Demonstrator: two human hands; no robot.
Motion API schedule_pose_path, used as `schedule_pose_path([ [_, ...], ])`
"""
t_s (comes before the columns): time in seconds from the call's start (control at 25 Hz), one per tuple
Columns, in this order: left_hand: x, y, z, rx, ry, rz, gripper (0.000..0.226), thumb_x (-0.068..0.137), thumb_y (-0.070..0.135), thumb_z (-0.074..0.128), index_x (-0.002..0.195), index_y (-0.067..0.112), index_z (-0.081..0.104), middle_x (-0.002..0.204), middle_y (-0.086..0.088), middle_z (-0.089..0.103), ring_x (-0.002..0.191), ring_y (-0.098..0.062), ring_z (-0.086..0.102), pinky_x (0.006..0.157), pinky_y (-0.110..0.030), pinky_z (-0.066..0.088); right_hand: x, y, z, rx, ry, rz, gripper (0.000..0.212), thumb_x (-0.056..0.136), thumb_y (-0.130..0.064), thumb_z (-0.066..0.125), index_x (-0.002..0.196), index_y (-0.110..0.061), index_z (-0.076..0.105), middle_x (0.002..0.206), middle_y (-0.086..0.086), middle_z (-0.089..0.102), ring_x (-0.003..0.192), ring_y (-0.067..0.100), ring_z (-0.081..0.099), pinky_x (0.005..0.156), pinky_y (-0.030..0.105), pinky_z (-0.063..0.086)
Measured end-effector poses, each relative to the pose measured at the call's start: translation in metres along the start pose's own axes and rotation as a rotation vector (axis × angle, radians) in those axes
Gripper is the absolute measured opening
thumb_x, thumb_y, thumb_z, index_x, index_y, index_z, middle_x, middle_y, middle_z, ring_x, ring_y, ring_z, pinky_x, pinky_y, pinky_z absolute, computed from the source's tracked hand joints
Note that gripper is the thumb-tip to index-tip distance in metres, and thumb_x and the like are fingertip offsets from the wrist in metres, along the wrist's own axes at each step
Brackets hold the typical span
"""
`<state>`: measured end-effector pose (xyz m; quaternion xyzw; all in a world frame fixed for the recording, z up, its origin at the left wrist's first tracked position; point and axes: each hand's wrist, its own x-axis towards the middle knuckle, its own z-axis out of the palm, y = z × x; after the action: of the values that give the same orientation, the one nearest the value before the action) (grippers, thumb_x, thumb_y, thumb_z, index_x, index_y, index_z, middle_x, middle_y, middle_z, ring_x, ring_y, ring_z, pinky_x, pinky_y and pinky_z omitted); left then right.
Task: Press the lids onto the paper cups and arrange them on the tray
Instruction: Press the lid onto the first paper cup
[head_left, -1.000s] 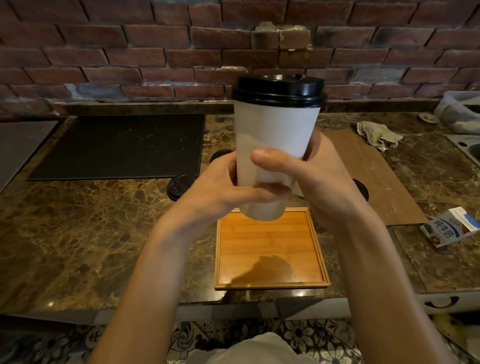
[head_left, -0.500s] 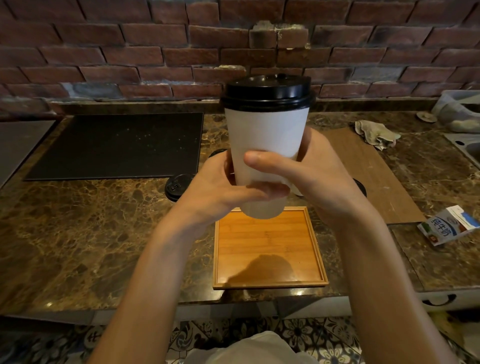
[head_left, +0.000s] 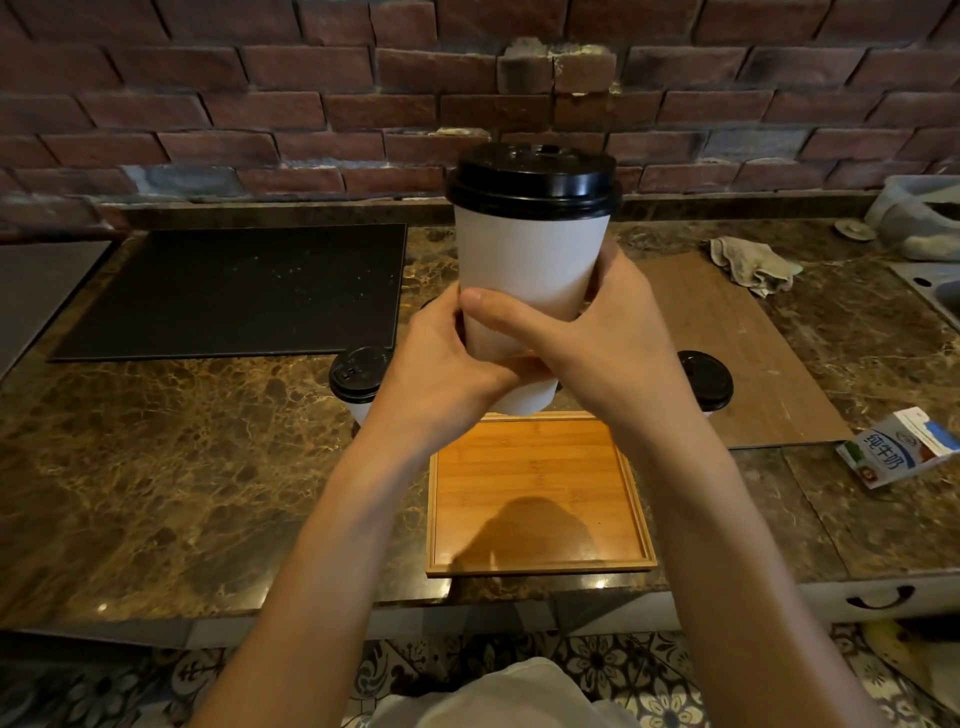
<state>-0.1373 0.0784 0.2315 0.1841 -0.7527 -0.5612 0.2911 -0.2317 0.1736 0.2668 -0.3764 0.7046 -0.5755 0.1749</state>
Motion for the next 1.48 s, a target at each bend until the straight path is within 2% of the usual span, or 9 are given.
schedule_pose_path([
  [0.12, 0.0, 0.0, 0.0, -0.002, -0.014, 0.004, 0.045, 0.065, 0.012, 0.083, 0.09, 0.035, 0.053, 0.079, 0.039, 0.063, 0.079, 0.017, 0.061, 0.057, -0.001, 0.045, 0.001, 0.0, -0.001, 0.004, 0.027, -0.019, 0.073, 0.068, -0.043, 0.084, 0.128, -0.021, 0.05, 0.114, -0.008, 0.061, 0.101, 0.006, 0.062, 0.079, 0.026, 0.059],
  [0.36, 0.0, 0.003, -0.006, -0.047, -0.062, 0.004, 0.044, 0.069, 0.018, 0.082, 0.096, 0.04, 0.054, 0.086, 0.036, 0.064, 0.086, 0.014, 0.061, 0.06, -0.002, 0.047, 0.006, 0.001, -0.012, 0.051, -0.055, -0.017, 0.068, 0.07, -0.039, 0.083, 0.128, -0.021, 0.053, 0.113, -0.009, 0.062, 0.101, 0.004, 0.063, 0.074, 0.019, 0.058],
  [0.52, 0.0, 0.004, -0.009, -0.122, -0.125, -0.017, 0.051, 0.061, 0.032, 0.081, 0.106, 0.033, 0.057, 0.092, 0.027, 0.068, 0.091, 0.007, 0.064, 0.064, -0.005, 0.049, 0.008, 0.004, -0.016, 0.079, -0.114, -0.011, 0.064, 0.069, -0.038, 0.083, 0.125, -0.023, 0.055, 0.111, -0.009, 0.064, 0.101, 0.007, 0.064, 0.077, 0.023, 0.058],
  [0.76, 0.004, 0.001, -0.013, -0.167, -0.227, -0.054, 0.047, 0.069, 0.027, 0.079, 0.112, 0.027, 0.061, 0.104, 0.011, 0.07, 0.101, -0.009, 0.066, 0.077, -0.017, 0.052, 0.011, 0.009, -0.022, 0.135, -0.224, 0.001, 0.06, 0.069, -0.034, 0.078, 0.123, -0.02, 0.058, 0.113, -0.002, 0.067, 0.103, 0.013, 0.067, 0.083, 0.032, 0.059],
  [0.92, 0.003, 0.002, -0.016, -0.202, -0.282, -0.069, 0.045, 0.068, 0.029, 0.075, 0.111, 0.028, 0.062, 0.105, 0.012, 0.071, 0.103, -0.007, 0.065, 0.076, -0.015, 0.052, 0.012, 0.011, -0.025, 0.152, -0.286, 0.009, 0.056, 0.07, -0.031, 0.076, 0.123, -0.02, 0.059, 0.114, 0.0, 0.068, 0.105, 0.015, 0.067, 0.086, 0.034, 0.058],
  [1.04, 0.002, 0.002, -0.015, -0.189, -0.256, -0.06, 0.042, 0.068, 0.029, 0.076, 0.108, 0.028, 0.064, 0.101, 0.012, 0.072, 0.099, -0.006, 0.067, 0.075, -0.016, 0.052, 0.012, 0.011, -0.025, 0.16, -0.299, 0.024, 0.056, 0.07, -0.031, 0.074, 0.123, -0.019, 0.059, 0.114, 0.001, 0.068, 0.105, 0.015, 0.067, 0.086, 0.033, 0.058],
  [1.16, 0.002, 0.004, -0.012, -0.15, -0.204, -0.043, 0.05, 0.065, 0.032, 0.079, 0.112, 0.022, 0.063, 0.101, 0.011, 0.071, 0.098, -0.008, 0.067, 0.075, -0.018, 0.053, 0.013, 0.008, -0.024, 0.175, -0.301, 0.03, 0.059, 0.071, -0.03, 0.075, 0.125, -0.016, 0.057, 0.115, 0.004, 0.068, 0.104, 0.017, 0.068, 0.085, 0.034, 0.058],
  [1.32, 0.002, 0.008, -0.006, -0.11, -0.118, -0.003, 0.047, 0.065, 0.027, 0.082, 0.106, 0.027, 0.06, 0.093, 0.023, 0.07, 0.091, 0.003, 0.066, 0.067, -0.008, 0.05, 0.013, 0.004, -0.02, 0.149, -0.231, 0.021, 0.067, 0.067, -0.035, 0.078, 0.127, -0.019, 0.054, 0.112, -0.002, 0.066, 0.1, 0.01, 0.067, 0.075, 0.022, 0.058],
  [1.48, 0.002, 0.006, -0.002, -0.103, -0.042, 0.006, 0.045, 0.068, 0.014, 0.082, 0.099, 0.034, 0.057, 0.088, 0.029, 0.068, 0.086, 0.008, 0.065, 0.062, -0.005, 0.049, 0.011, 0.004, -0.014, 0.119, -0.146, 0.029, 0.073, 0.068, -0.032, 0.085, 0.131, -0.019, 0.05, 0.115, -0.002, 0.063, 0.102, 0.01, 0.065, 0.076, 0.025, 0.059],
])
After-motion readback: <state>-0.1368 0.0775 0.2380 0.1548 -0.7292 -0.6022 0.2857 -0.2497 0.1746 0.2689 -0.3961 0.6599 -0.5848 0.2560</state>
